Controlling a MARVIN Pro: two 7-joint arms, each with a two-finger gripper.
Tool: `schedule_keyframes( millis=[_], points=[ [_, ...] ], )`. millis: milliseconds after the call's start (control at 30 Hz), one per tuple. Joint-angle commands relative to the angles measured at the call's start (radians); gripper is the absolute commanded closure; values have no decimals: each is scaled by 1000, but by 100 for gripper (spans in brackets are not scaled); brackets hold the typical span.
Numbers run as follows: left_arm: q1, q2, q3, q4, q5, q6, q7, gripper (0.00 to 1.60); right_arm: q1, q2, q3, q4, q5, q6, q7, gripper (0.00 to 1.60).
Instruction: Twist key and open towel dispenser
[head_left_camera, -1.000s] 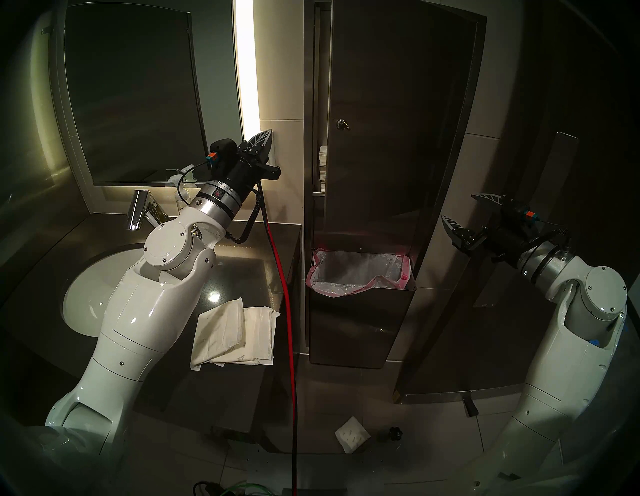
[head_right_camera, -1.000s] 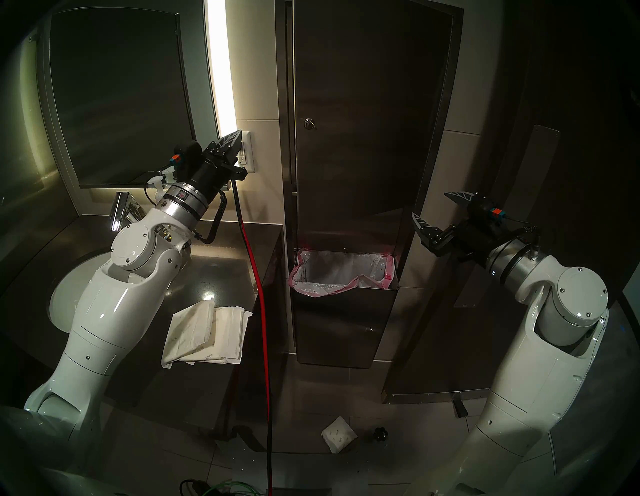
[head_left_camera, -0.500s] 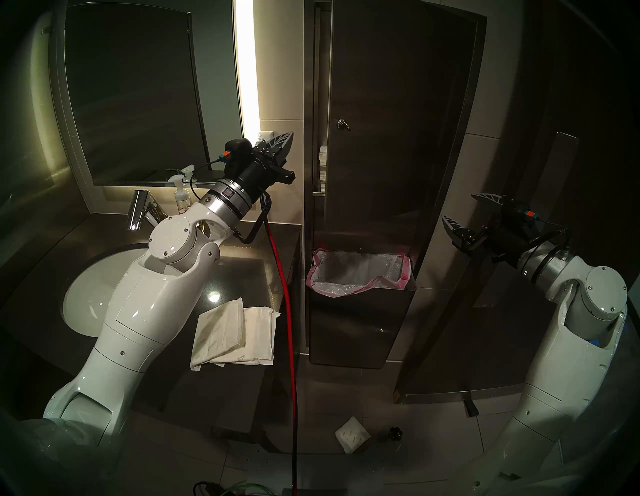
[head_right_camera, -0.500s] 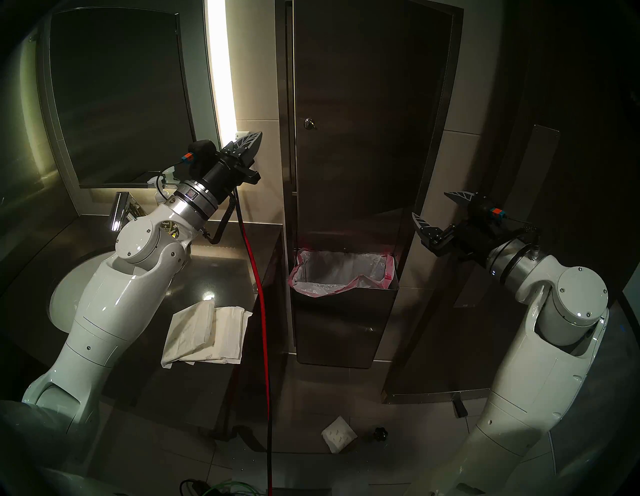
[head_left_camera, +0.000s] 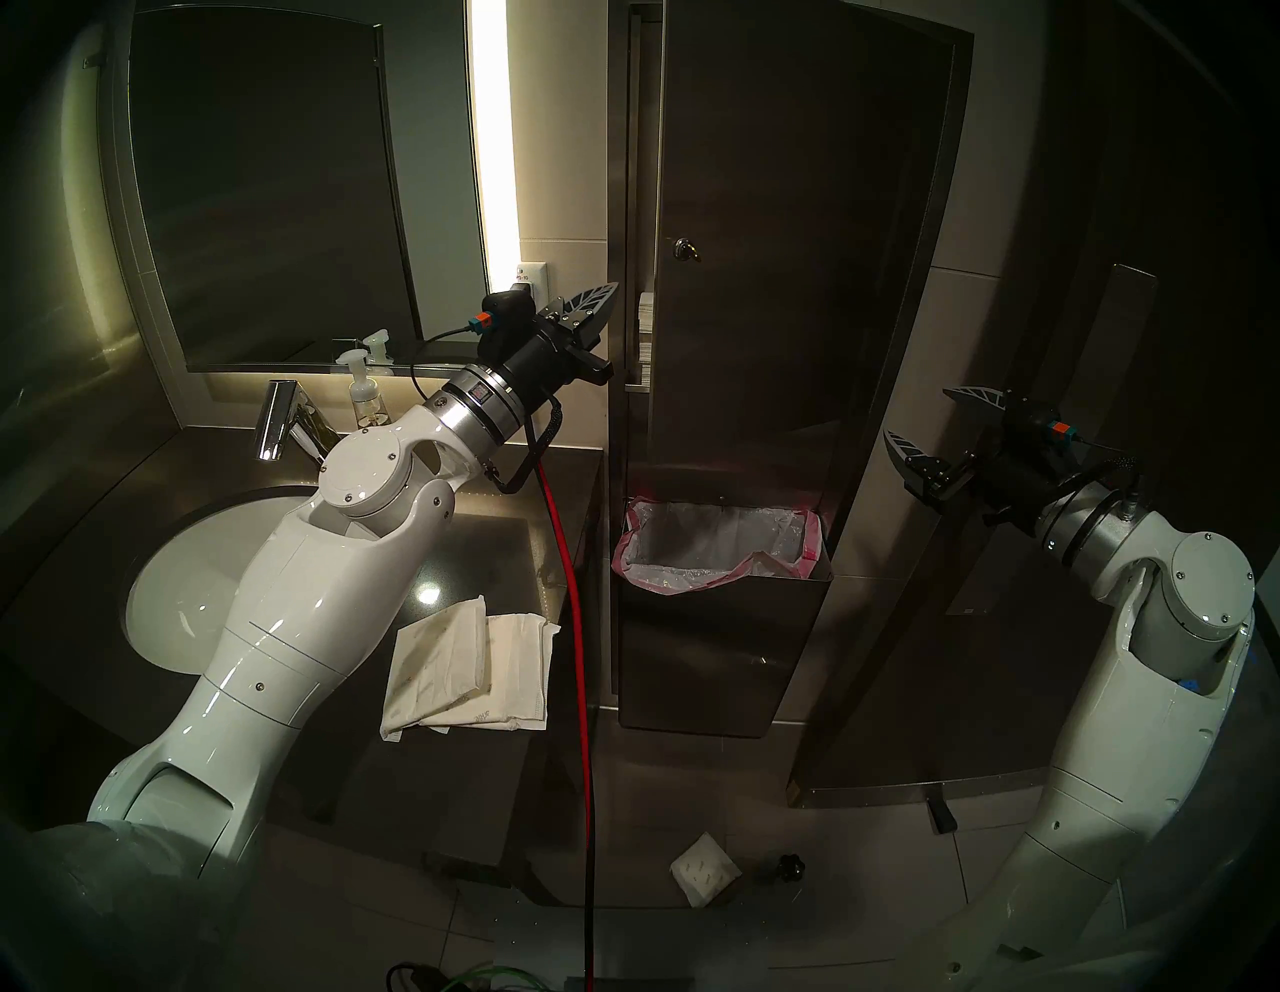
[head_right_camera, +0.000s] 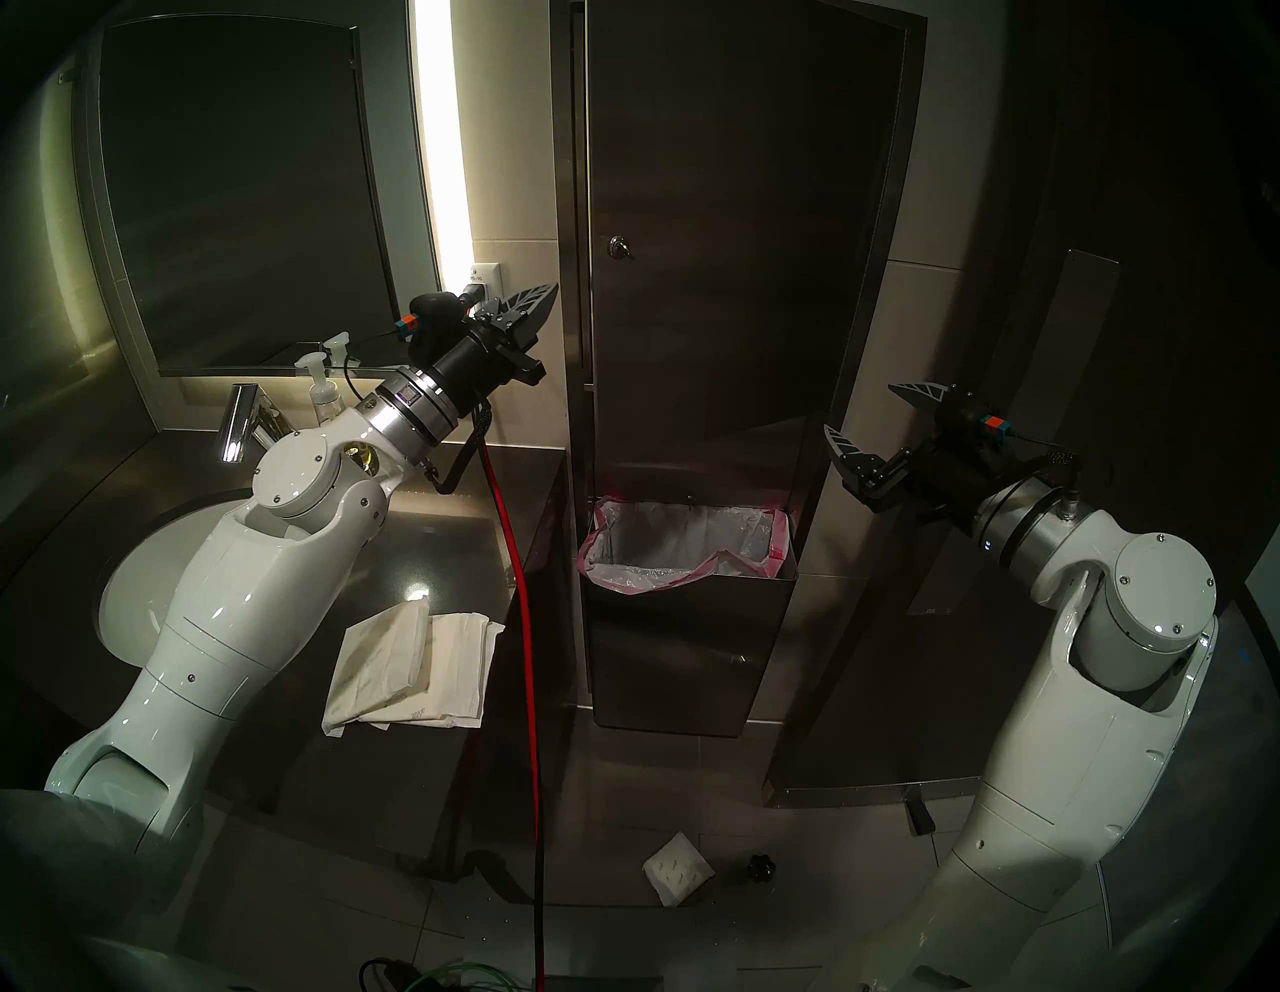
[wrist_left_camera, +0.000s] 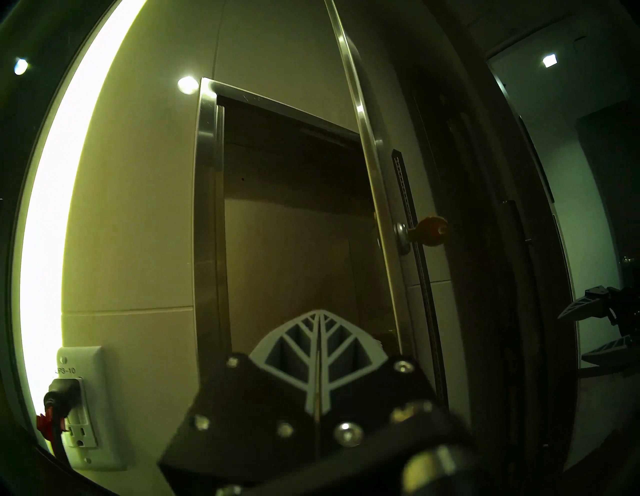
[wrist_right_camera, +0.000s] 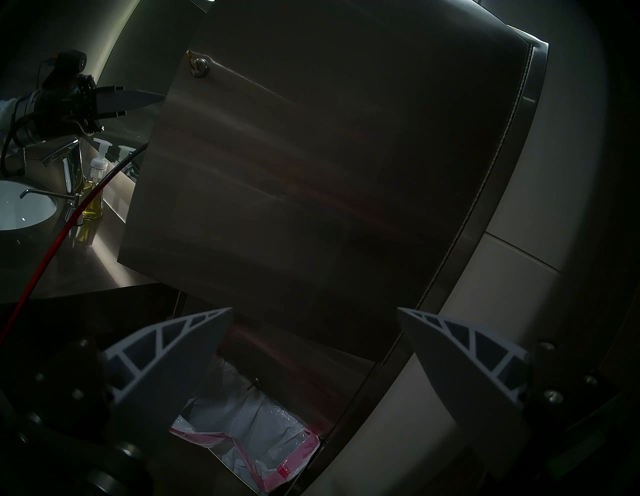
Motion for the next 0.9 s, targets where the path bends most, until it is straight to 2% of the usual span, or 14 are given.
schedule_keyframes(
  millis=[0,433,867],
  points=[
    [-74,-27,9,24,1,-8,-24,160,7,1,-3,-9,2,-2,-2,0],
    [-95,-47,45,50,-21,0,-77,160,7,1,-3,-9,2,-2,-2,0],
    [-82,-47,89,-1,-47,37,-123,160,7,1,-3,-9,3,-2,-3,0]
  ],
)
